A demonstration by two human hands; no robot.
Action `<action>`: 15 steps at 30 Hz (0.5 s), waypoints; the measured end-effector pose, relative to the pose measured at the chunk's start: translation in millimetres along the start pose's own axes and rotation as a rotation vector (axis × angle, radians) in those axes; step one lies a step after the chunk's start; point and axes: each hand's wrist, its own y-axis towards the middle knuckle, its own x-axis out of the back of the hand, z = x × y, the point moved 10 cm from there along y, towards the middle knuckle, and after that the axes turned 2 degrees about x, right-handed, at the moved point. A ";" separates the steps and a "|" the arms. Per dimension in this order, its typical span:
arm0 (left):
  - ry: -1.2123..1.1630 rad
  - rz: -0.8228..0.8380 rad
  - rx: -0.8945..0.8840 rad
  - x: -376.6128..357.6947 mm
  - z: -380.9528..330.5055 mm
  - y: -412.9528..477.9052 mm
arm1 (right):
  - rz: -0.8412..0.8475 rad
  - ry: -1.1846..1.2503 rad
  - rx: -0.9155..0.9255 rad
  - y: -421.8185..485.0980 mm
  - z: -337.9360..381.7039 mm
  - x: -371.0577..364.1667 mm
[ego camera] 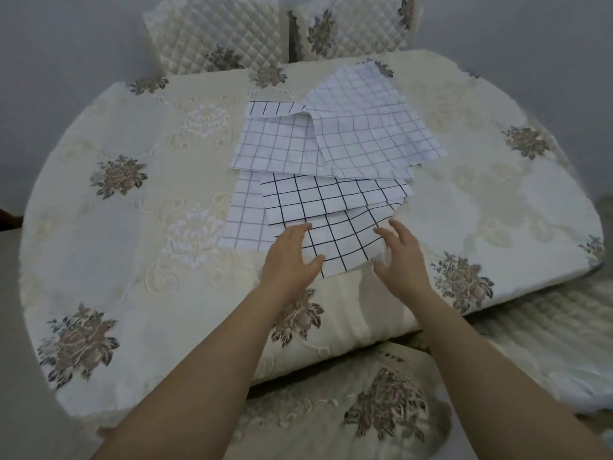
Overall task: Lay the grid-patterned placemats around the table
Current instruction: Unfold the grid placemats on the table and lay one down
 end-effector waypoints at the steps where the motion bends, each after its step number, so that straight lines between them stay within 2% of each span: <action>1: 0.087 0.001 -0.043 -11.7 -5.1 4.0 | 0.007 -0.050 0.011 1.7 -5.0 -4.7; 7: 0.397 -0.025 -0.218 -64.4 -28.6 12.4 | 0.001 -0.219 0.038 11.6 -9.3 -16.4; 10: 0.508 -0.100 -0.290 -78.7 -42.8 14.7 | -0.050 -0.235 0.101 16.3 -3.9 -15.5; 15: 0.370 -0.243 -0.336 -72.2 -62.9 22.8 | -0.183 -0.135 0.157 21.2 5.8 -6.9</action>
